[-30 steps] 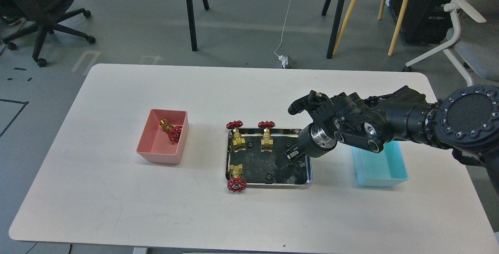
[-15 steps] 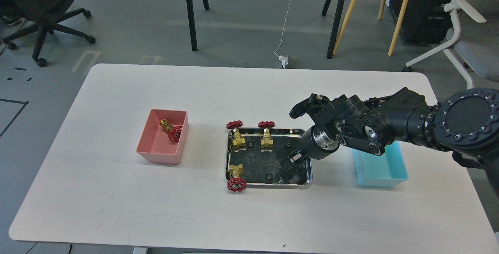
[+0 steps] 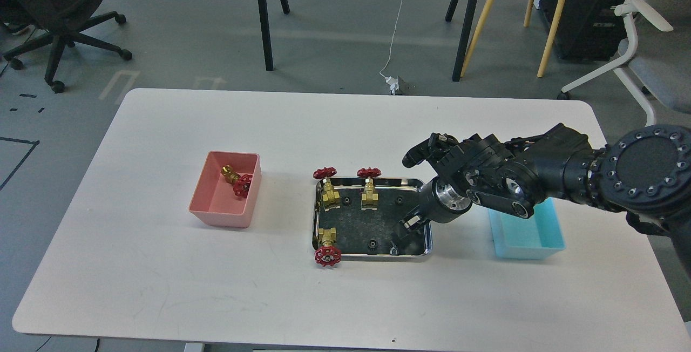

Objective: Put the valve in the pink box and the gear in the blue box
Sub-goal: 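Close the right hand fingers around the gear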

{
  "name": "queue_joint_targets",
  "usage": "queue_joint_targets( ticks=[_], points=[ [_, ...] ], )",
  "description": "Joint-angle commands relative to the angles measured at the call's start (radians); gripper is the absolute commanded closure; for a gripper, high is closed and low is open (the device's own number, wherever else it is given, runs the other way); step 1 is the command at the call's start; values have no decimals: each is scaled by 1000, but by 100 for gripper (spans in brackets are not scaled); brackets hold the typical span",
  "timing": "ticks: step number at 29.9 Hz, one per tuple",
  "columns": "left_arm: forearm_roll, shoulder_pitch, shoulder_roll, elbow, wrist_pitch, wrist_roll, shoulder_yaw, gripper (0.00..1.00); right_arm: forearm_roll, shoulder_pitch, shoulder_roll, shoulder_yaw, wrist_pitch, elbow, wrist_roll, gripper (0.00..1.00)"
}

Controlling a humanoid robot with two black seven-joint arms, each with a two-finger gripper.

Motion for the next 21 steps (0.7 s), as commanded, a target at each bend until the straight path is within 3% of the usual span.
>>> queue_joint_targets(
  ticks=[1, 21],
  points=[
    [0, 0, 0, 0, 0, 0, 0, 2, 0, 0, 0, 0, -7, -1, 0, 43],
    [-2, -13, 23, -1, 0, 0, -3, 2, -2, -20, 0, 2, -45, -5, -2, 54]
  ],
)
